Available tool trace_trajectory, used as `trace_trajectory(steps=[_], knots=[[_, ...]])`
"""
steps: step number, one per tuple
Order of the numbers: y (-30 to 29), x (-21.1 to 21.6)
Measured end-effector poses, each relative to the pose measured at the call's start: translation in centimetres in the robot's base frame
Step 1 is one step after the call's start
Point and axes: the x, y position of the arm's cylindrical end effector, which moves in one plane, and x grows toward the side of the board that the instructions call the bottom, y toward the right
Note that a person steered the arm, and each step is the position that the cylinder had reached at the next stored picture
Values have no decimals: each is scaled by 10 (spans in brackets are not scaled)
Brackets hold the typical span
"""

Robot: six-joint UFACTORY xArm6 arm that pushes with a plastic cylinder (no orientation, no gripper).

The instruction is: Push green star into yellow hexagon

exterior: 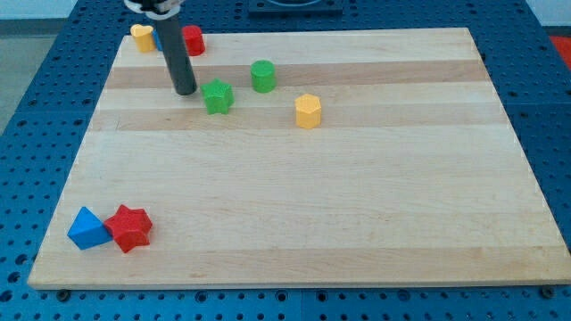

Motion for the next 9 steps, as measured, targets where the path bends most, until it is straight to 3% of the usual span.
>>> trace_trajectory(steps=[2,4,5,8,9], knots=[[56,35],[40,-4],[64,-13],[99,39],[74,35]])
